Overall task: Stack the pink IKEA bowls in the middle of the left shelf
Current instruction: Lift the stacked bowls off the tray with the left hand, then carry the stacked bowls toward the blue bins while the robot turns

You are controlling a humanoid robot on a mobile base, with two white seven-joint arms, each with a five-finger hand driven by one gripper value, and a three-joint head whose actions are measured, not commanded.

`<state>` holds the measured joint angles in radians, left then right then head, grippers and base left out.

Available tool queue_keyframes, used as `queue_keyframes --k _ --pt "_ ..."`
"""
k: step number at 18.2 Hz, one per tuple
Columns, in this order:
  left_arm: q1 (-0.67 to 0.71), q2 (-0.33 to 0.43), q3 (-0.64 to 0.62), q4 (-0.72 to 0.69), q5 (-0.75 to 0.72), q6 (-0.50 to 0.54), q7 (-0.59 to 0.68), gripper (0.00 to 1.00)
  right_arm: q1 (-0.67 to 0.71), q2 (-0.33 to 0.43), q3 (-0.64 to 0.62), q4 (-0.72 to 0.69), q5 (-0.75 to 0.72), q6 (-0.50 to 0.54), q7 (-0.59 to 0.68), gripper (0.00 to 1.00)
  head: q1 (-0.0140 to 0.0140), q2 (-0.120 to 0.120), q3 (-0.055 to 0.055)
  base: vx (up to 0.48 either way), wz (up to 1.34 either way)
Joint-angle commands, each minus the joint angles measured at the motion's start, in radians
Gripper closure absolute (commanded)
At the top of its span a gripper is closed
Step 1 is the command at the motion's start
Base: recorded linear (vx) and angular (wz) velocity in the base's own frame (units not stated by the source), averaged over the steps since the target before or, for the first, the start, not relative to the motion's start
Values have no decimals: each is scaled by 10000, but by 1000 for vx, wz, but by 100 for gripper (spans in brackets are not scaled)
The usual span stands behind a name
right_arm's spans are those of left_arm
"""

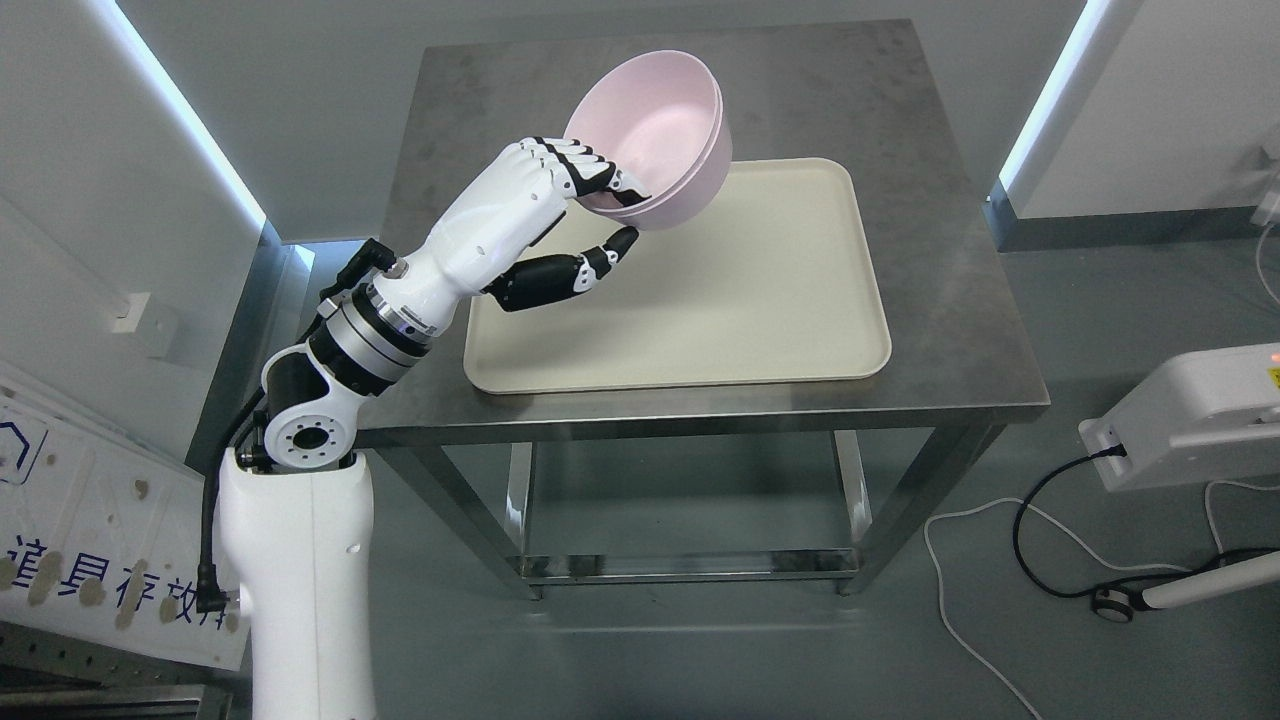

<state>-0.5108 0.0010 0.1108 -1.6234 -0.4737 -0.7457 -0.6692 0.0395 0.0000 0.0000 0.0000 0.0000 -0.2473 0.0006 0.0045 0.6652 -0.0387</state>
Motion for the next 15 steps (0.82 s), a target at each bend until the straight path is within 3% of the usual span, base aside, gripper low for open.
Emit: queue_keyframes --k 1,8,15 --pt "46 164 380 -180 150 2 -11 96 4 -174 -46 -174 -15 3 -6 0 0 0 0 -127 12" --pt "46 164 319 -195 518 2 -11 96 4 -174 -46 -174 -15 3 -6 0 0 0 0 -225 38" --pt "46 164 12 -195 565 2 -11 96 4 -174 -46 -174 -15 3 -6 0 0 0 0 -381 -125"
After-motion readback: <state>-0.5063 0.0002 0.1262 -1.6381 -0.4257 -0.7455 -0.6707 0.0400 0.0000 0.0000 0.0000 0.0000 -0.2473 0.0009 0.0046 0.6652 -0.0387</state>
